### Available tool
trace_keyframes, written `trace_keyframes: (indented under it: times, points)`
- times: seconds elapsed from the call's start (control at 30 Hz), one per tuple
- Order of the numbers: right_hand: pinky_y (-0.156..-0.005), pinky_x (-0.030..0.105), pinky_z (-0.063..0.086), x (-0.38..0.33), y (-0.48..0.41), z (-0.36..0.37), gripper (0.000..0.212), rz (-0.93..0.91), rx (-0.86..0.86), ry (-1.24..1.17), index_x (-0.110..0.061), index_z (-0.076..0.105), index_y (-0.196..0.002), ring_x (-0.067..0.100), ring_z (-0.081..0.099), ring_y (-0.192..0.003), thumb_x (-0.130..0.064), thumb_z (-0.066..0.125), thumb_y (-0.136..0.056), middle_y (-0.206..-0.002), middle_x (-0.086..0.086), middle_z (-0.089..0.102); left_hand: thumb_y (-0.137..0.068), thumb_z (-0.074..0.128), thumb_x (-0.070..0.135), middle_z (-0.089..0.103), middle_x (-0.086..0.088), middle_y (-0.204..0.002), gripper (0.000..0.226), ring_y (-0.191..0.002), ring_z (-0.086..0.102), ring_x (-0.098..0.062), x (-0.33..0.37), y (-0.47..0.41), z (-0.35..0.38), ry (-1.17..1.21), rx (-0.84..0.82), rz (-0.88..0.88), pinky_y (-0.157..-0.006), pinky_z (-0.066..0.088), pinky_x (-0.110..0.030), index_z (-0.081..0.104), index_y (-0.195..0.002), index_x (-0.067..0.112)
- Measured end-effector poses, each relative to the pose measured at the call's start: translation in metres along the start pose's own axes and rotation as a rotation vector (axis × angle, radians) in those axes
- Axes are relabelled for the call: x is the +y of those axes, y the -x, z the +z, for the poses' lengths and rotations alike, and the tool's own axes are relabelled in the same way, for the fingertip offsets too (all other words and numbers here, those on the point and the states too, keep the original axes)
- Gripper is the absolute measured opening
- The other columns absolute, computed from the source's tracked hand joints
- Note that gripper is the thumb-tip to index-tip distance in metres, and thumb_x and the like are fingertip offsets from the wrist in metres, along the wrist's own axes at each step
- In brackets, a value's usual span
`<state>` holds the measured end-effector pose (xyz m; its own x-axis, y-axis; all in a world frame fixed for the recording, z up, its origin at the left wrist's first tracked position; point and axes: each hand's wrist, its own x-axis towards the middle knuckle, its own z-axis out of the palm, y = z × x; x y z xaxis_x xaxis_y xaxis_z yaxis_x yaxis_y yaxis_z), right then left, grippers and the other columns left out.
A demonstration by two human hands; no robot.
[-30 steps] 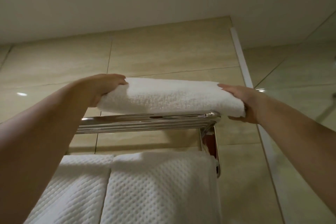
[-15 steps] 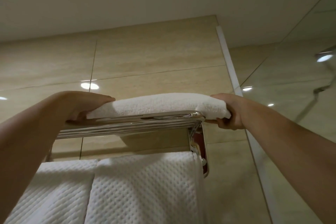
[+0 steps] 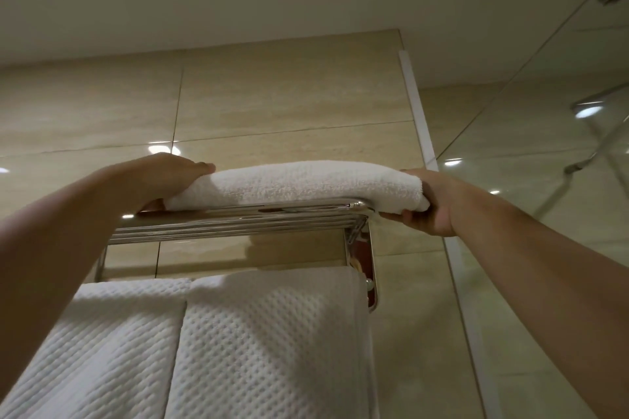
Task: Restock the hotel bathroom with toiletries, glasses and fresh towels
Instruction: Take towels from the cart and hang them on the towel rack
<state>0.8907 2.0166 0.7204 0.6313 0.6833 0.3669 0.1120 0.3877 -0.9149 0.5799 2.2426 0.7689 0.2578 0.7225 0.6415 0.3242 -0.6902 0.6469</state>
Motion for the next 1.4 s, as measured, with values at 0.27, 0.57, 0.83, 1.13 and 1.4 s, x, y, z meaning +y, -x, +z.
trace_keyframes:
  times: [0.27, 0.57, 0.83, 1.13, 1.4]
  points:
    - [-0.051, 0.032, 0.062, 0.002, 0.017, -0.002, 0.03, -0.049, 0.052, -0.092, -0.006, 0.068, -0.118, 0.034, 0.074, -0.096, -0.024, 0.071, -0.095, -0.117, 0.023, 0.068, -0.106, 0.048, 0.043, 0.066, -0.018, -0.11, 0.047, -0.097, 0.059, -0.031, 0.002, 0.016, 0.012, -0.14, 0.062, 0.154, -0.083, 0.039, -0.036, 0.071, -0.105, 0.002]
    - [-0.081, 0.05, 0.064, 0.04, 0.034, -0.004, 0.049, -0.034, 0.131, -0.363, -0.011, 0.063, -0.125, 0.043, 0.072, -0.099, -0.052, 0.063, -0.098, -0.121, 0.03, 0.059, -0.105, 0.042, 0.055, 0.063, -0.009, -0.137, 0.048, -0.116, 0.058, -0.028, -0.03, 0.056, 0.003, -0.157, 0.144, 0.346, -0.093, 0.049, -0.043, 0.053, -0.144, 0.029]
    - [-0.065, 0.046, 0.058, 0.098, 0.07, 0.028, 0.033, -0.16, 0.488, -0.318, -0.003, 0.058, -0.114, 0.032, 0.066, -0.087, -0.033, 0.045, -0.106, -0.101, 0.016, 0.057, -0.104, 0.048, 0.044, 0.048, -0.005, -0.151, 0.047, -0.14, 0.037, -0.027, -0.082, 0.119, -0.028, -0.288, 0.256, 0.506, -0.113, 0.036, -0.054, 0.048, -0.148, 0.027]
    - [-0.059, 0.038, 0.061, 0.149, 0.164, 0.15, 0.029, -0.448, 0.344, 0.19, -0.014, 0.066, -0.093, 0.018, 0.062, -0.07, -0.033, 0.049, -0.106, -0.082, 0.006, 0.063, -0.103, 0.043, 0.053, 0.048, 0.002, -0.15, 0.048, -0.14, 0.038, -0.024, -0.169, 0.207, -0.072, -0.512, 0.05, 0.374, -0.115, 0.033, -0.047, 0.048, -0.146, 0.033]
    - [-0.076, 0.03, 0.048, 0.218, 0.253, 0.308, 0.028, -0.53, -0.125, 0.501, -0.019, 0.066, -0.095, 0.011, 0.062, -0.087, -0.039, 0.051, -0.105, -0.091, -0.005, 0.066, -0.102, 0.038, 0.062, 0.04, 0.003, -0.158, 0.054, -0.148, 0.03, -0.024, -0.239, 0.31, -0.145, -0.769, -0.086, 0.147, -0.12, 0.03, -0.048, 0.039, -0.151, 0.037]
